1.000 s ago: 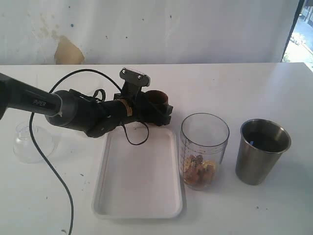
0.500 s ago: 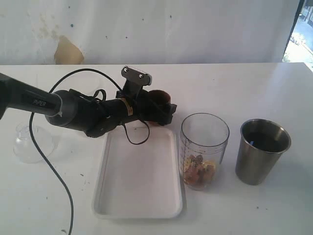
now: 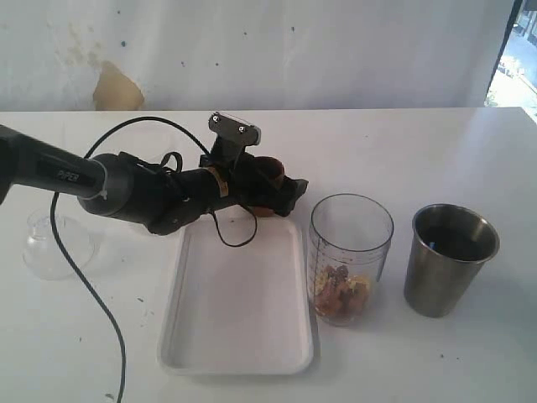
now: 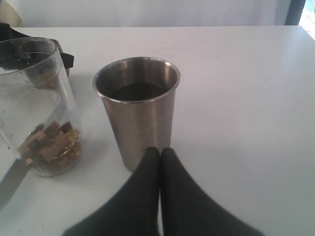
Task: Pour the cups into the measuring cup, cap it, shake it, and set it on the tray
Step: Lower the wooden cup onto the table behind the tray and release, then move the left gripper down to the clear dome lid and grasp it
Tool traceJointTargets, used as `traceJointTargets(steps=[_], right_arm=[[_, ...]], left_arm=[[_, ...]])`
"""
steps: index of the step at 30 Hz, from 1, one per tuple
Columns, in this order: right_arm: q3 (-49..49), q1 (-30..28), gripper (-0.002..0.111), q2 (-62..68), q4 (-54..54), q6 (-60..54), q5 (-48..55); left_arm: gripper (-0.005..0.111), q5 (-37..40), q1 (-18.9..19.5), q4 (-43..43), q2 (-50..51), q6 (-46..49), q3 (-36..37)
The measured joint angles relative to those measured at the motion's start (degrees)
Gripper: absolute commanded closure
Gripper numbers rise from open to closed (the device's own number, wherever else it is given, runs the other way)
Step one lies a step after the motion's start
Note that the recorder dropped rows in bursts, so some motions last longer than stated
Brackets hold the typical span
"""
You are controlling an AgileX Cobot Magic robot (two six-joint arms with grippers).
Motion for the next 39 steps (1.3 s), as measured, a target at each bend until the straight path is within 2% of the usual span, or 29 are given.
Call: traceJointTargets(steps=[23,29,31,33,36,38,39], right_arm=[[0.00,0.00,0.108,0.00,0.00,0.00,0.00],[0.00,0.00,0.108,0.00,0.00,0.00,0.00],[0.00,0.00,0.108,0.00,0.00,0.00,0.00],[0.00,0.00,0.108,0.00,0.00,0.00,0.00],[0.00,0.00,0.108,0.00,0.00,0.00,0.00],[0.00,0.00,0.108,0.00,0.00,0.00,0.00],[0.00,0.00,0.108,0.00,0.00,0.00,0.00]], left_arm=[[0.002,0.39,0.00,0.14,-10.48,2.14,0.00],[0.002,6.95,0.00,0.14,-18.14,5.74,0.00],[0.002,13.61,0.00,0.14,-22.55,5.94,0.00],[0.006,18.48,0.10,0.14,-25.58,6.07,0.00],[0.020,25.21,0.10,0.24,-30.11,6.16,0.00],[0.033,29.80,0.10,1.12,-33.55,6.29,0.00],[0.045,31.70,0.10,1.28,-34.91,6.29,0.00]])
